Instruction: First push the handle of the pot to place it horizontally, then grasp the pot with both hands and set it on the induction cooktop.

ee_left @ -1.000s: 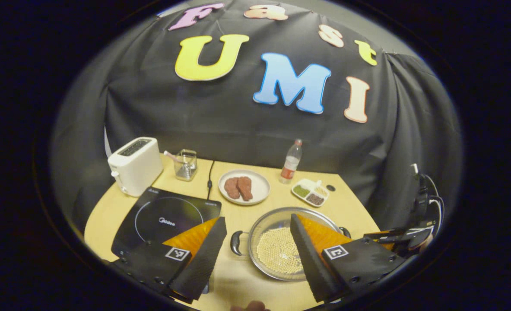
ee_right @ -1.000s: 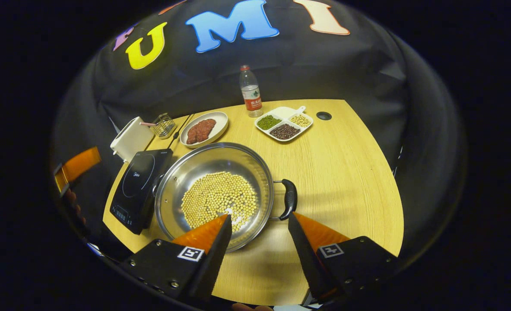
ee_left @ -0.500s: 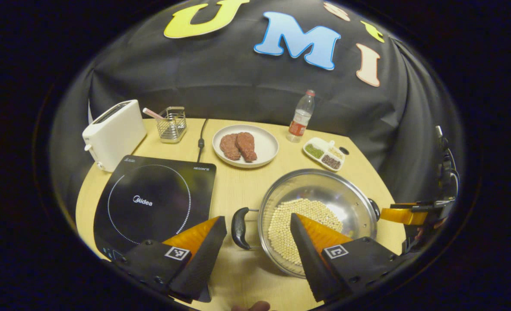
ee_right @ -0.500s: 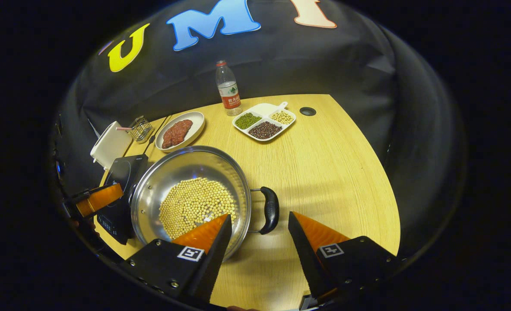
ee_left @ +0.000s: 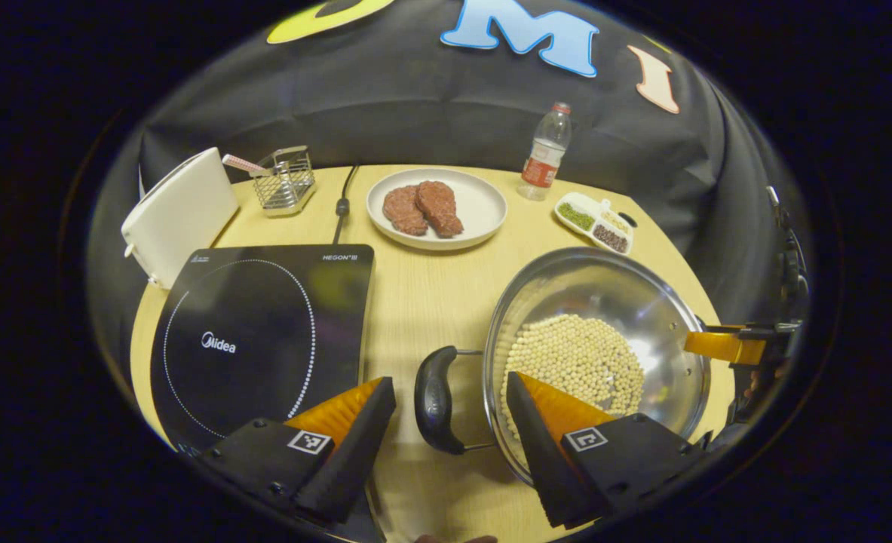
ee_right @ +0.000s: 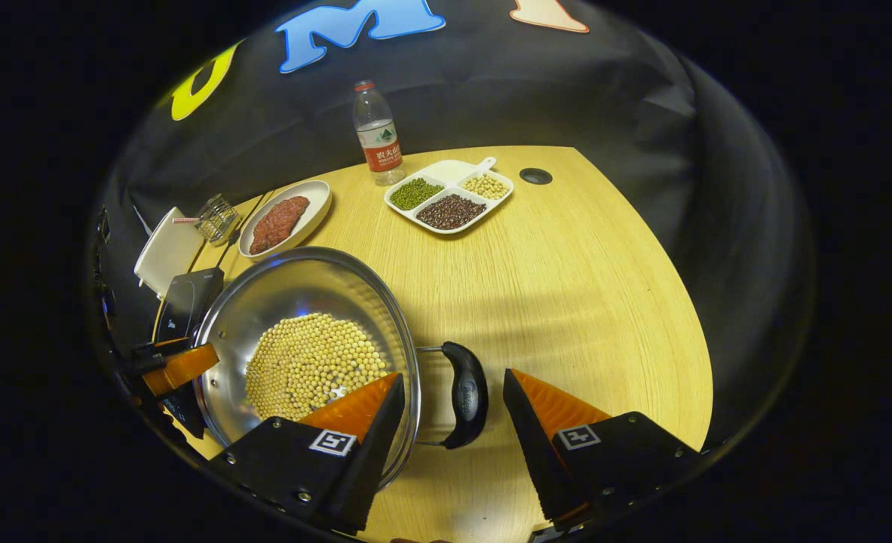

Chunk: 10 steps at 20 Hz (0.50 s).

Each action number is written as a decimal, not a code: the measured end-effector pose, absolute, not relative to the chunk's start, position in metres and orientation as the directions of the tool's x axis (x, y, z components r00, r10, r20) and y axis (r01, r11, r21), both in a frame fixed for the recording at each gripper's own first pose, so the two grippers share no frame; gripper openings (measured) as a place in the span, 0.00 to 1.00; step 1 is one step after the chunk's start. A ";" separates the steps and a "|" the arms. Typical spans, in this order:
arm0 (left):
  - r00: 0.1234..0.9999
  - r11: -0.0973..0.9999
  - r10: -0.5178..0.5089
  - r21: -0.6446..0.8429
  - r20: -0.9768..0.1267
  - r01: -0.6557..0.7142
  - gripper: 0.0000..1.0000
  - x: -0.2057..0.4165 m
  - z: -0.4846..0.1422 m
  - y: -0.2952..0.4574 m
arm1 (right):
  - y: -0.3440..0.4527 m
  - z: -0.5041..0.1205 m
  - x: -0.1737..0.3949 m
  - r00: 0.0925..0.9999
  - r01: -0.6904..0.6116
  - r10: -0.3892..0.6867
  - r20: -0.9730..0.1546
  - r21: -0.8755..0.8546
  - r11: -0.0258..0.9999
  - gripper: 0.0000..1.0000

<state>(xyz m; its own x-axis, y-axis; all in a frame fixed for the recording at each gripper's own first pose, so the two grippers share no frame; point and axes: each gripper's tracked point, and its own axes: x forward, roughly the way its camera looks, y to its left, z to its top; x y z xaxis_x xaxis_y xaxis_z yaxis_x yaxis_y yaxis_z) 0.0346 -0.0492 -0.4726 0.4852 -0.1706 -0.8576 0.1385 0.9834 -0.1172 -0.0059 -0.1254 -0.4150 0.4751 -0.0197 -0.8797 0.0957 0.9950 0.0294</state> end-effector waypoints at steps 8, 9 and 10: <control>0.444 0.972 -0.227 -0.176 -0.867 0.154 0.60 0.034 -0.481 -0.060 | -0.120 -0.427 -0.005 0.457 0.125 0.022 -0.889 0.089 0.988 0.47; 0.443 0.973 -0.224 -0.172 -0.868 0.155 0.62 0.034 -0.484 -0.059 | -0.119 -0.425 -0.006 0.449 0.125 0.020 -0.893 0.085 0.989 0.46; 0.437 0.972 -0.225 -0.170 -0.871 0.161 0.55 0.034 -0.480 -0.059 | -0.119 -0.425 -0.007 0.449 0.123 0.016 -0.893 0.079 0.989 0.46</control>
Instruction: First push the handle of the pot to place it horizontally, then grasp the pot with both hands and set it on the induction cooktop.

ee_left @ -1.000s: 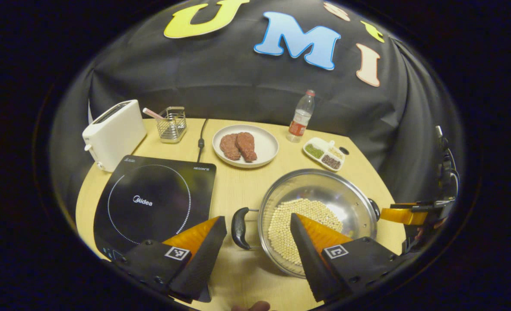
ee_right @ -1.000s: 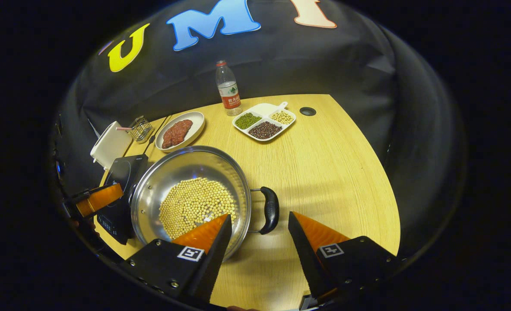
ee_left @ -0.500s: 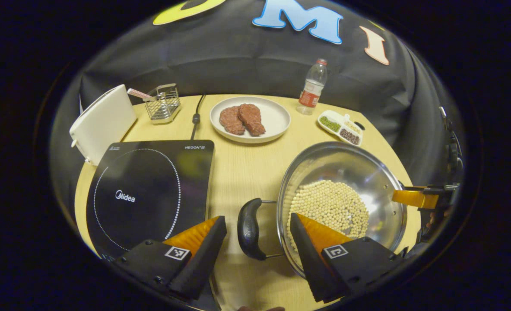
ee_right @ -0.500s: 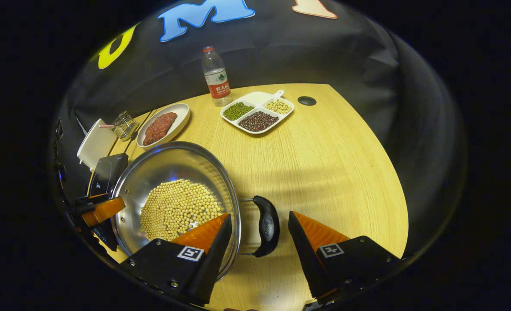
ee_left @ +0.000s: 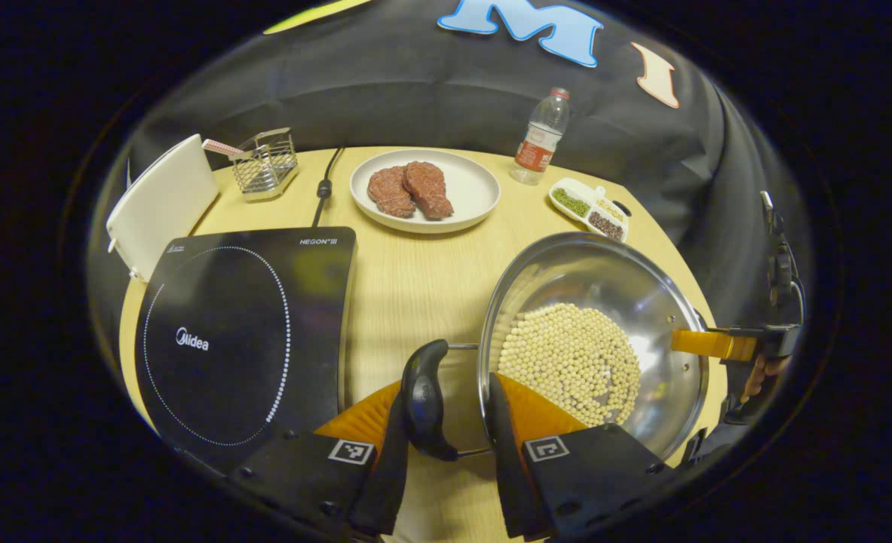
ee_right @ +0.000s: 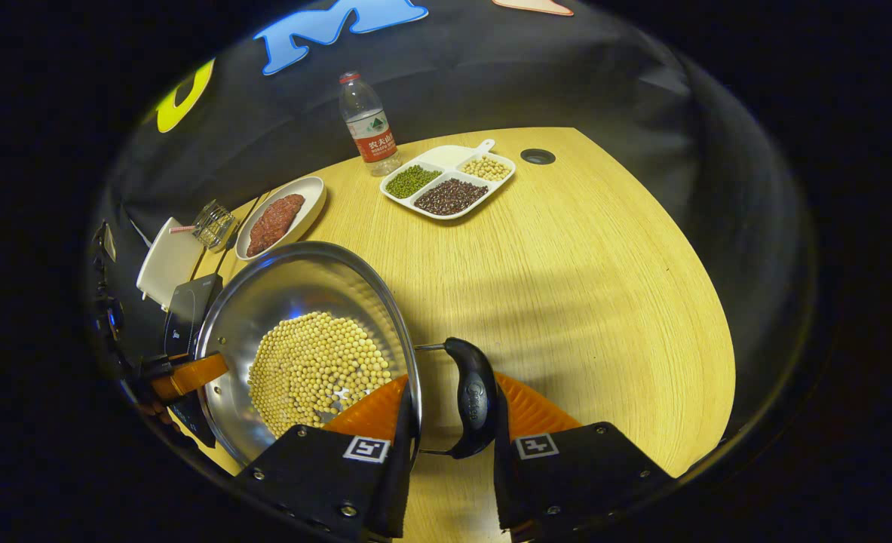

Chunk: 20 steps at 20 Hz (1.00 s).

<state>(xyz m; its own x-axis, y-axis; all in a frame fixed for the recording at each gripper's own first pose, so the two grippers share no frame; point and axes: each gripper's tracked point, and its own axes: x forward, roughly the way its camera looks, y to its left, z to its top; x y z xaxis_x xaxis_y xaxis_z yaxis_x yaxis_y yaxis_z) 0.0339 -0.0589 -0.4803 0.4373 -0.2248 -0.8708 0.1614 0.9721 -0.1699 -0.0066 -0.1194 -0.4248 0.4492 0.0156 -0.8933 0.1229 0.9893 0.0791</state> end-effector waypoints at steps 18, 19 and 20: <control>0.470 0.964 -0.260 -0.199 -0.843 0.177 0.58 0.023 -0.402 0.000 | -0.053 -0.347 -0.029 0.492 0.123 -0.018 -0.870 0.049 0.991 0.46; 0.471 0.964 -0.261 -0.201 -0.842 0.176 0.55 0.025 -0.399 0.008 | -0.045 -0.345 -0.028 0.494 0.124 -0.017 -0.869 0.051 0.991 0.46; 0.469 0.963 -0.264 -0.203 -0.843 0.178 0.58 0.026 -0.398 0.016 | -0.037 -0.343 -0.027 0.497 0.121 -0.016 -0.868 0.051 0.991 0.46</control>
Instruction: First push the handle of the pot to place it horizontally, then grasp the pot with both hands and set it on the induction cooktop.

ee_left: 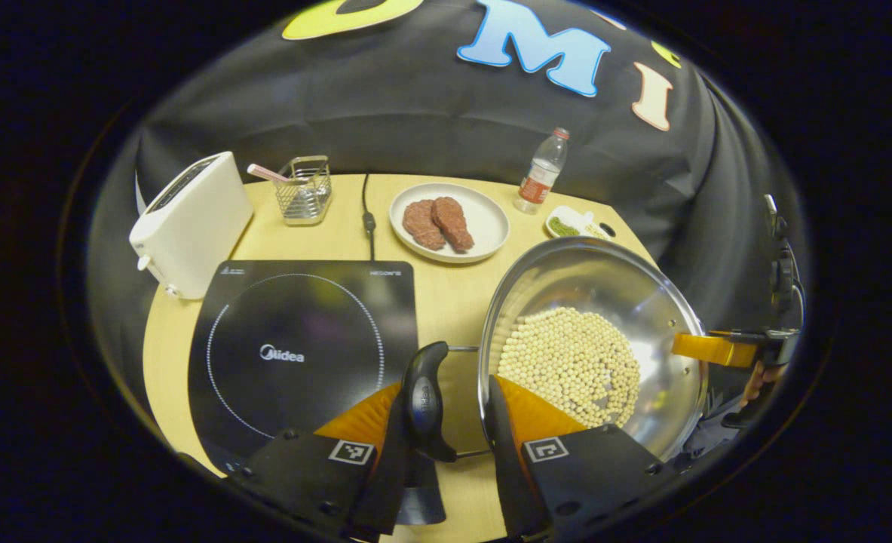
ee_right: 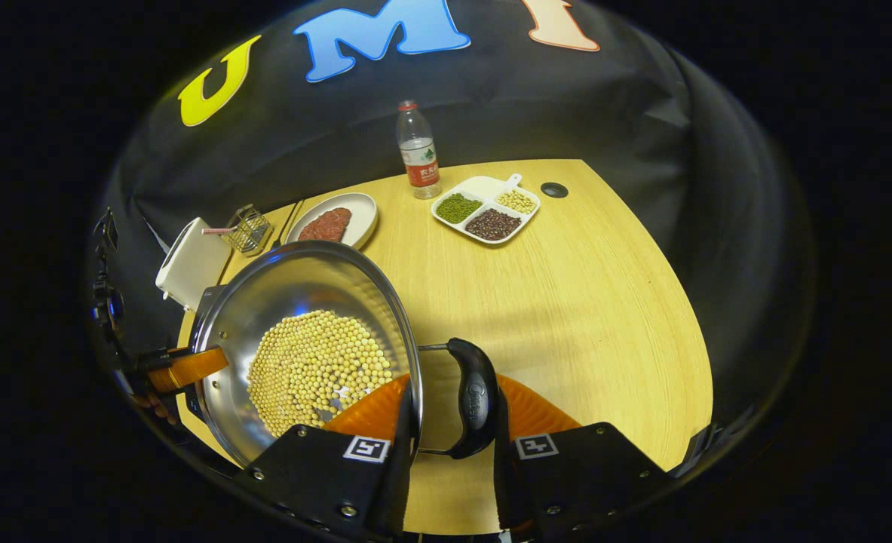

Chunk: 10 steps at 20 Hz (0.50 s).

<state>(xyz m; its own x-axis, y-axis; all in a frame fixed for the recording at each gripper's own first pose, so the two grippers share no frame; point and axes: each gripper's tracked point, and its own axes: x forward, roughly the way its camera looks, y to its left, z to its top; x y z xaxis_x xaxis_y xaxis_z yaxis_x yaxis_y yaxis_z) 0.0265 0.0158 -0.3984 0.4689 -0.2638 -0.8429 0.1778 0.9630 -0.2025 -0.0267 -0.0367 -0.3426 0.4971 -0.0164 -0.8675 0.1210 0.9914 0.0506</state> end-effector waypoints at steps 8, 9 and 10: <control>0.456 0.964 -0.261 -0.206 -0.851 0.168 0.55 0.034 -0.399 0.093 | 0.038 -0.349 -0.018 0.483 0.108 0.003 -0.876 0.063 0.992 0.46; 0.454 0.965 -0.260 -0.209 -0.852 0.161 0.55 0.035 -0.399 0.102 | 0.047 -0.350 -0.017 0.481 0.104 0.005 -0.877 0.063 0.993 0.46; 0.451 0.965 -0.259 -0.212 -0.854 0.153 0.55 0.035 -0.401 0.110 | 0.054 -0.351 -0.015 0.479 0.097 0.006 -0.878 0.060 0.993 0.46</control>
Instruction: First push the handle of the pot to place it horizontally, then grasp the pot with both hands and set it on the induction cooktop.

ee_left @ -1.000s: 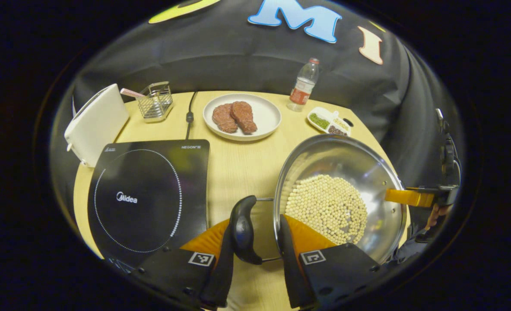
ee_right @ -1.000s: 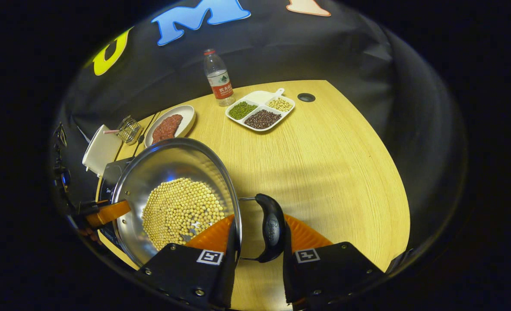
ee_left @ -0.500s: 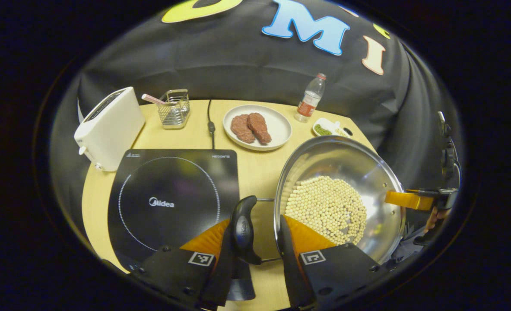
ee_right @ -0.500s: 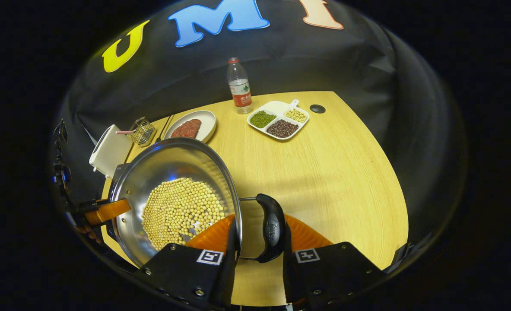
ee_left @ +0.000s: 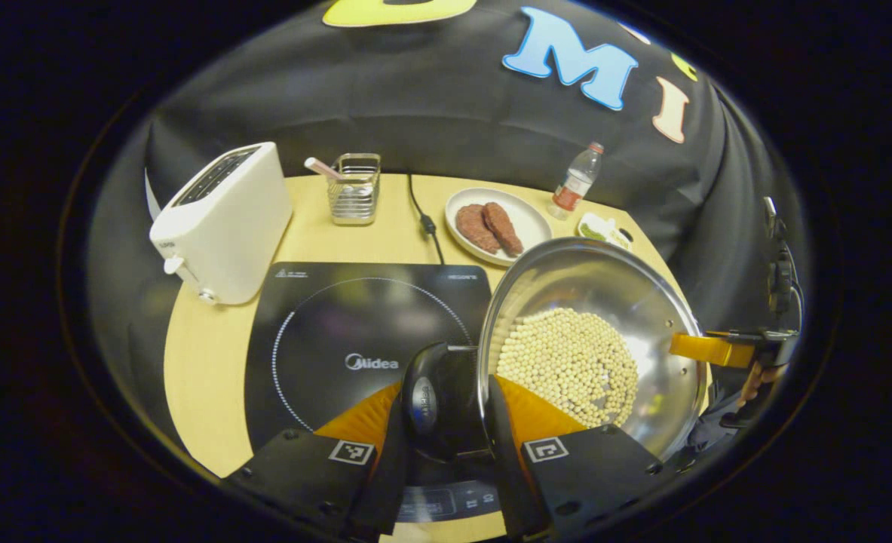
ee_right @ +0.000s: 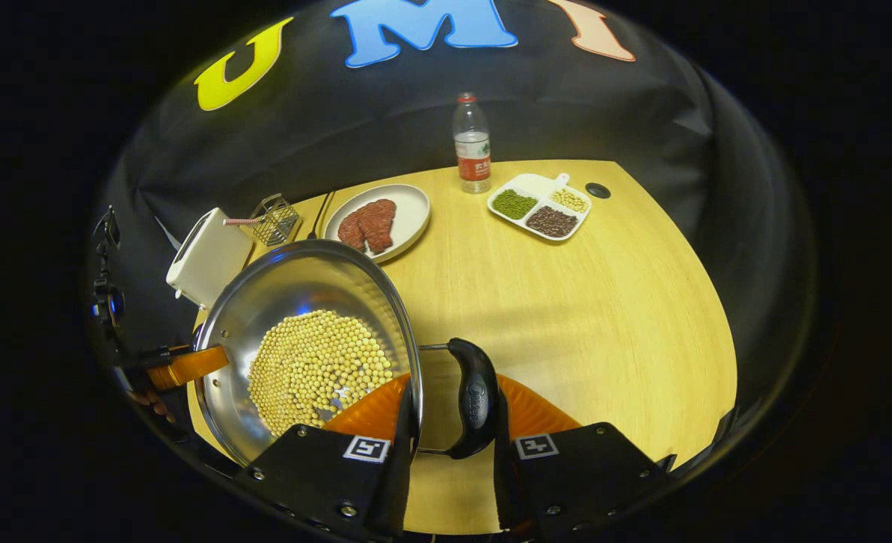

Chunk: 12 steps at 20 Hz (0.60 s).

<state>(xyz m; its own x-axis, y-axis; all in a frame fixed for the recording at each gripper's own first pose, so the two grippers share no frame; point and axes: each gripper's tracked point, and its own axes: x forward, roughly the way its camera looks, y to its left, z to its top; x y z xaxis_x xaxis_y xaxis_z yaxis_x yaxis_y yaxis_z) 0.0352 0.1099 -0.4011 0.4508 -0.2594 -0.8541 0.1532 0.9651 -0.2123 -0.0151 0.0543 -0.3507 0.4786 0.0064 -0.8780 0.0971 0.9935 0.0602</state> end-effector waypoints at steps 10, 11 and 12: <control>0.438 0.968 -0.249 -0.214 -0.864 0.127 0.55 0.049 -0.408 0.172 | 0.112 -0.359 0.007 0.457 0.066 0.016 -0.889 0.052 0.996 0.46; 0.437 0.969 -0.246 -0.213 -0.865 0.125 0.55 0.050 -0.408 0.178 | 0.117 -0.360 0.009 0.458 0.063 0.018 -0.889 0.053 0.997 0.46; 0.437 0.970 -0.243 -0.210 -0.866 0.124 0.55 0.051 -0.408 0.184 | 0.123 -0.361 0.011 0.458 0.061 0.020 -0.889 0.054 0.997 0.46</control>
<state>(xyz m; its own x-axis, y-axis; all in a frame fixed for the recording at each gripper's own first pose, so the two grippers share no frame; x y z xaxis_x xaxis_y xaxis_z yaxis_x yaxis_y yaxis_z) 0.0513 0.1841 -0.4077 0.4375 -0.2432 -0.8657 0.1240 0.9699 -0.2098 0.0114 0.1228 -0.3606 0.4581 0.0201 -0.8887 0.0608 0.9967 0.0539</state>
